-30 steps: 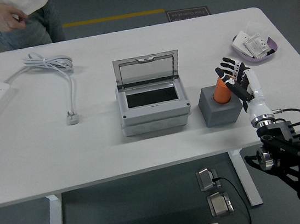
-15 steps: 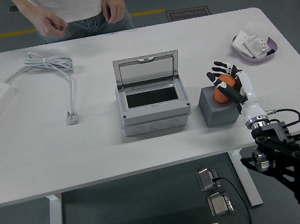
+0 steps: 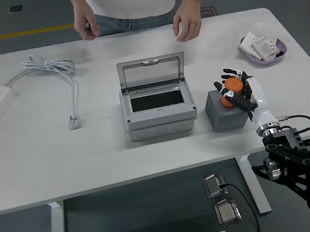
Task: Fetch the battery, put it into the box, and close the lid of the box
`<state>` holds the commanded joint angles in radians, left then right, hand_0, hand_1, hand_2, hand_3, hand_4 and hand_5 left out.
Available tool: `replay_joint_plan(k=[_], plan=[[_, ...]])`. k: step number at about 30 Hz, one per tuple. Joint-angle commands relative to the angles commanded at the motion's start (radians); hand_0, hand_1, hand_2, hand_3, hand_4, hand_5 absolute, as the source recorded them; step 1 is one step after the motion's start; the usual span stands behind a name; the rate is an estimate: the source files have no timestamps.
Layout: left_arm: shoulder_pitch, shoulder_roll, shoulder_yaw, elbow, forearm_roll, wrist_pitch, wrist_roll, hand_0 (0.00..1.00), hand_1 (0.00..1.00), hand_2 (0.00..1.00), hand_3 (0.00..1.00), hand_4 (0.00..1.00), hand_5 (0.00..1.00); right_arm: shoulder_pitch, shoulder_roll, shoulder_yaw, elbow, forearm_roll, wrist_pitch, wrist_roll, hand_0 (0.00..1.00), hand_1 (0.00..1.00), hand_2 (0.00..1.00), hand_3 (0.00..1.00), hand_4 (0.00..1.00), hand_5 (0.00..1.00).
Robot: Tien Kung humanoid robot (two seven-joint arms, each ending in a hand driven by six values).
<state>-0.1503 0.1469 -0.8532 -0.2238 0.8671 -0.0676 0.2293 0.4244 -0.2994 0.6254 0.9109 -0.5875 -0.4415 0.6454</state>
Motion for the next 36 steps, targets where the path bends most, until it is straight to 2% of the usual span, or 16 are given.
replay_joint_plan(k=[1,12,13,18,19,24,25,30,31,36], plan=[[0.000,0.000,0.000,0.000,0.000,0.000,0.000,0.579,0.633,0.594,0.600,0.625,0.187,0.000,0.000,-0.001,0.000,-0.002,-0.001,0.000,0.669,0.691,0.674,0.724,0.772,0.184],[-0.003,0.000,0.001,0.001,-0.002,0.000,-0.003,0.578,0.632,0.595,0.601,0.627,0.186,0.000,-0.002,-0.010,0.003,0.003,-0.015,0.000,0.667,0.688,0.674,0.718,0.747,0.159],[-0.004,0.000,0.001,0.001,-0.003,0.001,-0.003,0.578,0.632,0.596,0.602,0.628,0.187,0.000,-0.002,-0.010,0.004,0.005,-0.016,0.000,0.649,0.684,0.663,0.694,0.639,0.090],[-0.004,0.000,0.000,0.001,-0.003,0.001,-0.004,0.578,0.632,0.596,0.602,0.628,0.187,-0.001,-0.003,-0.010,0.014,0.011,-0.022,0.000,0.649,0.684,0.663,0.694,0.639,0.090],[-0.005,0.000,0.000,0.001,-0.003,0.001,-0.004,0.578,0.632,0.598,0.603,0.631,0.188,-0.001,-0.003,-0.009,0.016,0.012,-0.023,0.000,0.694,0.659,0.615,0.631,0.320,0.002],[-0.006,0.001,0.005,0.002,-0.010,0.002,-0.006,0.578,0.632,0.598,0.603,0.631,0.188,-0.001,-0.004,-0.003,0.035,0.012,-0.030,0.000,0.694,0.659,0.615,0.631,0.320,0.002],[-0.007,0.001,0.006,0.002,-0.012,0.003,-0.007,0.578,0.633,0.599,0.605,0.635,0.188,0.000,-0.004,-0.001,0.039,0.010,-0.030,0.000,0.665,0.626,0.573,0.576,0.002,0.004],[-0.009,0.001,0.012,0.003,-0.021,0.004,-0.010,0.578,0.633,0.599,0.605,0.635,0.188,0.002,-0.004,0.002,0.050,0.012,-0.032,0.000,0.665,0.626,0.573,0.576,0.002,0.004],[-0.009,0.001,0.012,0.003,-0.023,0.004,-0.011,0.578,0.633,0.600,0.606,0.637,0.191,0.002,-0.004,0.002,0.051,0.014,-0.033,0.000,0.538,0.551,0.506,0.466,0.002,0.002],[-0.009,0.002,0.014,0.003,-0.027,0.005,-0.012,0.578,0.633,0.600,0.606,0.637,0.191,0.007,-0.004,0.001,0.053,0.021,-0.038,0.000,0.538,0.551,0.506,0.466,0.002,0.002]])
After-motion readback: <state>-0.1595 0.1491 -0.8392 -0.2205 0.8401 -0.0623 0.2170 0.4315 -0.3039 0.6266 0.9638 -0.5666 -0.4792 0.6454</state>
